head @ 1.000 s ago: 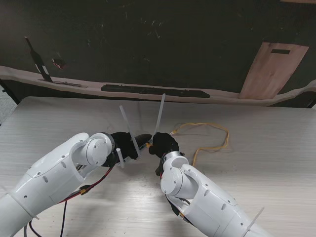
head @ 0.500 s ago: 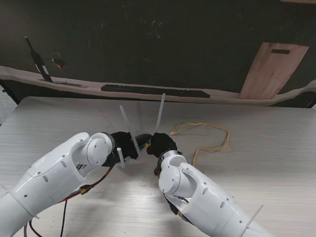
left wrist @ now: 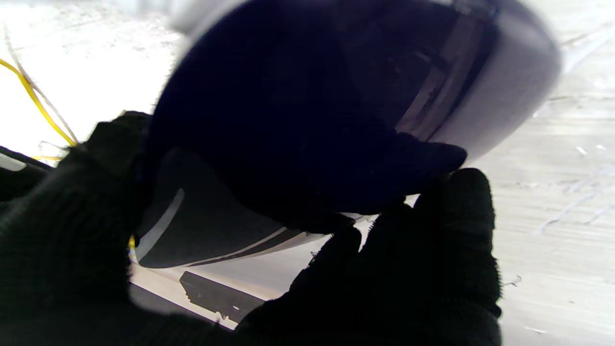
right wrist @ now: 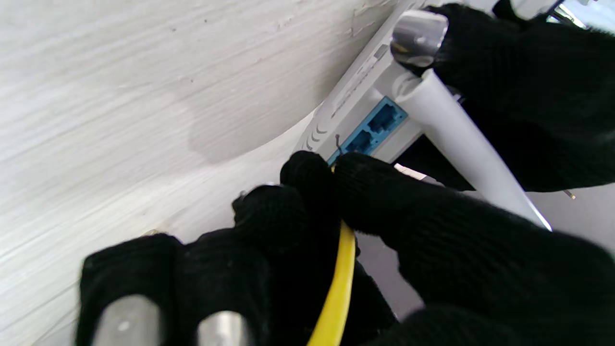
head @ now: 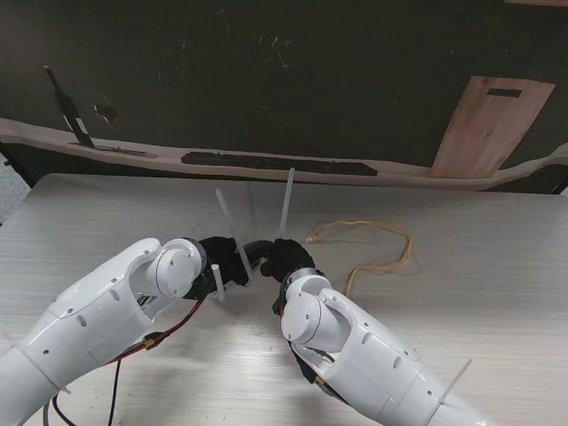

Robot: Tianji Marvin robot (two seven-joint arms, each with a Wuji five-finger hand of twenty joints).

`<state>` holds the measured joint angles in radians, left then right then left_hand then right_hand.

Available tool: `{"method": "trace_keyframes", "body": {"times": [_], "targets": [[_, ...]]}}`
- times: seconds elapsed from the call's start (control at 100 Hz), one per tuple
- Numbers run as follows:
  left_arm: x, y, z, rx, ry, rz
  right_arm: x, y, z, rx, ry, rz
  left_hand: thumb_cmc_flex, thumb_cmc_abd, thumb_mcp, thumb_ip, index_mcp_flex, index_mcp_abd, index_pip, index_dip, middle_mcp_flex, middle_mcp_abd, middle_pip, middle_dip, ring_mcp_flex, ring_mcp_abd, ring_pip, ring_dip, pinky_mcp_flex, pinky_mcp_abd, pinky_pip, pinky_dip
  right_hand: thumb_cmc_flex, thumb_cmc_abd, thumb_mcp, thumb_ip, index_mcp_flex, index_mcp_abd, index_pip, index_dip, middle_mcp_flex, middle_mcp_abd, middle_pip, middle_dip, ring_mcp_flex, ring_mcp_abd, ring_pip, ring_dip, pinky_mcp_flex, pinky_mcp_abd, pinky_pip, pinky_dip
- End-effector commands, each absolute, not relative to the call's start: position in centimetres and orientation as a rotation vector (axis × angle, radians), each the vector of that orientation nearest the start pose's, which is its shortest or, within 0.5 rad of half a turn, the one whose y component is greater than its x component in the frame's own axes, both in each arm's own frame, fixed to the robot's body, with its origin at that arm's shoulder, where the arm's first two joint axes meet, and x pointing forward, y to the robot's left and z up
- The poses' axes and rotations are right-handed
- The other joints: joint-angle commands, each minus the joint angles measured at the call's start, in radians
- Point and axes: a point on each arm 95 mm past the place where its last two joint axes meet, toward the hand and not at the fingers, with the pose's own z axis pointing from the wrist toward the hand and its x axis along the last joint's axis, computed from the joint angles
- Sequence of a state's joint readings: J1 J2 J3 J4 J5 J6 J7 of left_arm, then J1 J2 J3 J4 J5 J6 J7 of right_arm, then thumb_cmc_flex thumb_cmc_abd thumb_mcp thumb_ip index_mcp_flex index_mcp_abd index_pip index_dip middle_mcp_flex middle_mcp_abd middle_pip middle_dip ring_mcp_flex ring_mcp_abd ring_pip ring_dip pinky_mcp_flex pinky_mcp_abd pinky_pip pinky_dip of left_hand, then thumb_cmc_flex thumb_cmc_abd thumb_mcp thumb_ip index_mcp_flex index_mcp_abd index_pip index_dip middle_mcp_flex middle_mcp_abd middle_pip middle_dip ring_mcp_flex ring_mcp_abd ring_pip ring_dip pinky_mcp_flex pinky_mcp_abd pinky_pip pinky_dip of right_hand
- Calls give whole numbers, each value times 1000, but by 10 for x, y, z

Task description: Untangle the Ethernet cable and plug it into the router

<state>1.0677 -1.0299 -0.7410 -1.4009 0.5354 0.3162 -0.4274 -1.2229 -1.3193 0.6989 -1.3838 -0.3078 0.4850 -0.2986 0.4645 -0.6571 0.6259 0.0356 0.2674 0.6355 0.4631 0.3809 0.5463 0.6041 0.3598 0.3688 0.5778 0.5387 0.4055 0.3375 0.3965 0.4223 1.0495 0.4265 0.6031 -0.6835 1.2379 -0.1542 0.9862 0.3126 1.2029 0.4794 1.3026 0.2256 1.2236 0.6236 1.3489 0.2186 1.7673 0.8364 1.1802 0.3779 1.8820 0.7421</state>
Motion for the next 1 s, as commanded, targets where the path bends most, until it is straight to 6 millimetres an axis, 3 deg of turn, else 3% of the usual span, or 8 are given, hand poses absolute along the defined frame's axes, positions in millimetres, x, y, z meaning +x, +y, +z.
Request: {"method": "trace_keyframes", "body": {"times": [0.0, 0.33, 0.48, 0.61, 0.71, 0.8, 0.87, 0.99], "targets": [[441, -49, -377, -1813, 1960, -1024, 424, 175, -346, -2447, -1534, -2060, 573, 191, 293, -16, 123, -415, 311, 88, 176, -391, 182, 117, 182, -259, 190, 71, 61, -206, 16, -67, 11, 67, 52, 24, 105, 181, 68, 35, 154, 66, 313, 42, -39, -186, 18, 25, 9, -78, 212, -32], [442, -50, -381, -1801, 1988, -1059, 425, 182, -351, -2415, -1559, -2012, 631, 117, 365, -8, 135, -439, 346, 106, 185, -416, 223, 97, 224, -282, 178, 72, 96, -187, 38, -172, 3, 93, 37, 29, 78, 173, 74, 46, 154, 54, 318, 22, -38, -196, 11, 17, 8, -83, 212, -56], [442, -51, -381, -1795, 1982, -1072, 426, 182, -354, -2413, -1553, -2007, 628, 117, 377, -27, 137, -444, 355, 111, 193, -419, 233, 87, 234, -282, 178, 70, 104, -186, 43, -192, 9, 86, 25, 14, 64, 161, 69, 33, 153, 63, 301, -1, -38, -181, 6, -2, 4, -69, 207, -81], [442, -50, -381, -1790, 1974, -1072, 426, 179, -353, -2434, -1524, -2018, 603, 128, 375, -12, 136, -445, 354, 111, 194, -414, 231, 99, 224, -269, 190, 80, 84, -177, 64, -171, 11, 88, -32, -30, 27, 100, 33, -25, 155, 112, 172, -65, -42, -95, -43, -104, -15, 66, 101, -130], [443, -48, -380, -1805, 1941, -1091, 426, 176, -352, -2450, -1512, -2010, 574, 131, 390, 0, 145, -442, 356, 112, 207, -410, 230, 103, 230, -261, 199, 82, 85, -172, 75, -158, 16, 71, -50, -46, -8, 77, 23, -84, 125, 152, 84, -106, -47, -6, -132, -168, -36, 194, -6, -172], [444, -47, -379, -1814, 1911, -1096, 426, 173, -350, -2468, -1486, -1989, 556, 135, 393, 6, 152, -439, 356, 112, 215, -405, 226, 106, 232, -257, 203, 81, 85, -170, 81, -151, 5, 35, -59, -53, -46, 81, 12, -126, 87, 182, 32, -122, -50, 51, -203, -208, -53, 270, -75, -213], [444, -46, -378, -1817, 1900, -1093, 425, 171, -350, -2472, -1483, -1975, 539, 142, 395, 16, 149, -436, 351, 110, 210, -403, 220, 107, 224, -254, 204, 80, 79, -172, 79, -144, -11, 6, -61, -54, -72, 93, -22, -176, 54, 204, -5, -134, -53, 90, -255, -240, -66, 312, -116, -246], [445, -45, -377, -1828, 1884, -1083, 426, 168, -350, -2474, -1500, -1966, 525, 153, 390, 26, 147, -435, 347, 108, 206, -399, 217, 110, 217, -253, 206, 79, 74, -177, 76, -134, -75, 5, -72, -30, -74, 99, -72, -215, 22, 218, -40, -146, -56, 120, -310, -274, -77, 320, -157, -277]]}}
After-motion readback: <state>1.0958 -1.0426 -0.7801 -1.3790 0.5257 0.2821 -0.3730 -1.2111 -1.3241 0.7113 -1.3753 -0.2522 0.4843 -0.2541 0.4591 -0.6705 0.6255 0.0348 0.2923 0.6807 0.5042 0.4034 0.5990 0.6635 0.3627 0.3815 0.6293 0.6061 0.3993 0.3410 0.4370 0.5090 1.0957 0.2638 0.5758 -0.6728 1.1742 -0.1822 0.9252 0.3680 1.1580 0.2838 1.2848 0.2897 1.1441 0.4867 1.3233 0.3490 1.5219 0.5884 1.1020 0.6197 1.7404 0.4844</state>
